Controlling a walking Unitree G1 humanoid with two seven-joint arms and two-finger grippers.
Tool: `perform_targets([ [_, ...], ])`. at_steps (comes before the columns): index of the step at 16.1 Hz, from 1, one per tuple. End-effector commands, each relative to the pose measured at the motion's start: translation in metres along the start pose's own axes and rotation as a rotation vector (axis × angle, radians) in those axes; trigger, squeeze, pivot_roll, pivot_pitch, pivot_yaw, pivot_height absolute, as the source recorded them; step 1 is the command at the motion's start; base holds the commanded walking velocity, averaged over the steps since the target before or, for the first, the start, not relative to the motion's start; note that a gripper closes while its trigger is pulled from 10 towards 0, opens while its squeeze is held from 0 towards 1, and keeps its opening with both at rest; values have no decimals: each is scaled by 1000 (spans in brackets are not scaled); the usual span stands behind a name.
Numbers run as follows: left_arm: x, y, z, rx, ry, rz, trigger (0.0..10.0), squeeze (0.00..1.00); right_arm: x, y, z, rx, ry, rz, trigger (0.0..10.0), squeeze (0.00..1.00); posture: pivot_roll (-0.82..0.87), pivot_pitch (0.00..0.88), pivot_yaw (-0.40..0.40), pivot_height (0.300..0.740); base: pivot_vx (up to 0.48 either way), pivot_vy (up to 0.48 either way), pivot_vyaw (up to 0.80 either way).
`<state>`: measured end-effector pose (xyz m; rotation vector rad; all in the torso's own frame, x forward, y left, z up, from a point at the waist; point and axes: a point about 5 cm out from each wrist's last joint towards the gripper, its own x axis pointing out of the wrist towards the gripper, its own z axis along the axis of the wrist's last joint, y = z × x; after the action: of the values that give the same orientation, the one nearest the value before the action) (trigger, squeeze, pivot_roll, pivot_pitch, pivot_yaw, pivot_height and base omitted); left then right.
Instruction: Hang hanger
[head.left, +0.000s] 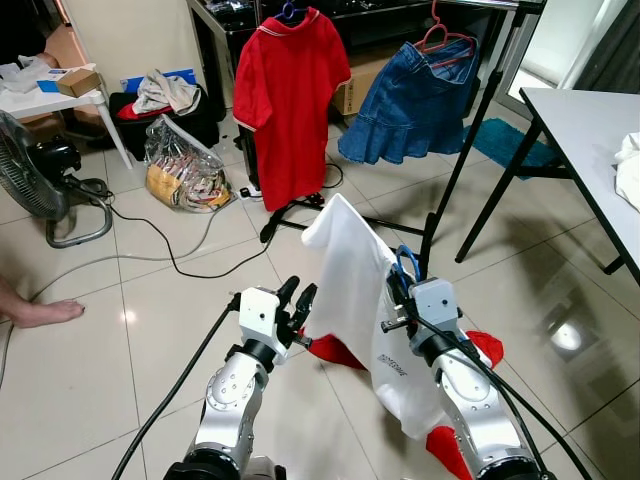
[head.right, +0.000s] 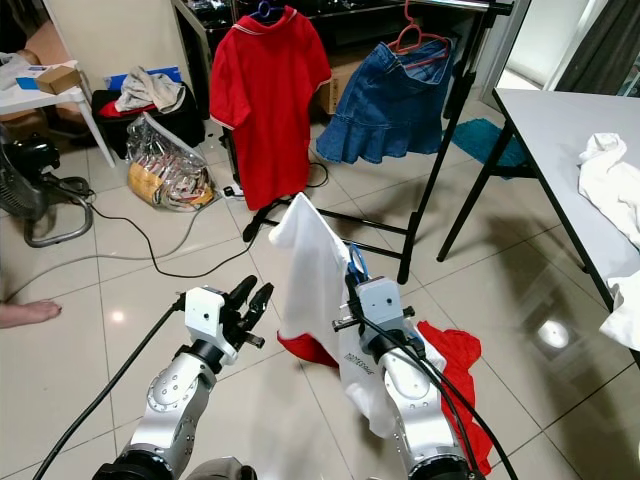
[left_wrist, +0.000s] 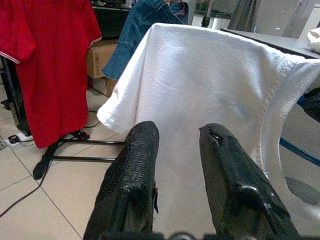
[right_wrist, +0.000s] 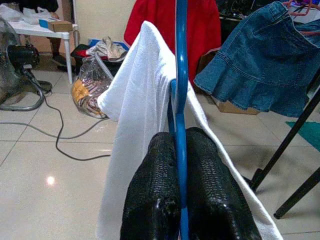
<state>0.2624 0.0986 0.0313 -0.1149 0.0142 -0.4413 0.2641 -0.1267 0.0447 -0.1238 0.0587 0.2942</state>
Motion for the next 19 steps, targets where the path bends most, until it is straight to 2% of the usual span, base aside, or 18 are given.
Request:
perform_targets([
  [1, 0, -1, -2, -2, 12, -4, 10000, 0, 3, -1, 9, -9, -51, -1, 10000, 0, 112, 5, 8, 740, 0, 0, 0],
  [6, 12, -6, 5, 40, -2, -65, 10000, 0, 3, 3, 15, -45, -82, 51, 10000, 0, 89, 28, 13, 740, 0, 0, 0],
  [12, 25, 3, 12, 99, 10, -50, 10000, 0, -6, 4, 14, -58, -72, 69, 10000, 0, 71, 47, 2, 740, 0, 0, 0],
  [15, 31, -4, 13, 104, 21, -127, 10000, 0, -3, 5, 20, -72, -85, 85, 10000, 0, 65, 42, 6, 740, 0, 0, 0],
  [16, 33, -8, 14, 116, 21, -166, 10000, 184, -2, 6, 21, -79, -94, 90, 10000, 0, 63, 38, 9, 740, 0, 0, 0],
  [17, 34, -11, 14, 122, 21, -195, 10000, 910, -1, 6, 23, -82, -98, 91, 10000, 0, 62, 34, 11, 740, 0, 0, 0],
  [18, 36, -13, 14, 128, 28, -225, 10000, 961, 0, 7, 24, -84, -101, 93, 10000, 0, 61, 32, 13, 740, 0, 0, 0],
  [19, 36, -14, 13, 131, 32, -234, 10000, 941, 0, 7, 24, -85, -102, 94, 10000, 0, 61, 32, 13, 740, 0, 0, 0],
])
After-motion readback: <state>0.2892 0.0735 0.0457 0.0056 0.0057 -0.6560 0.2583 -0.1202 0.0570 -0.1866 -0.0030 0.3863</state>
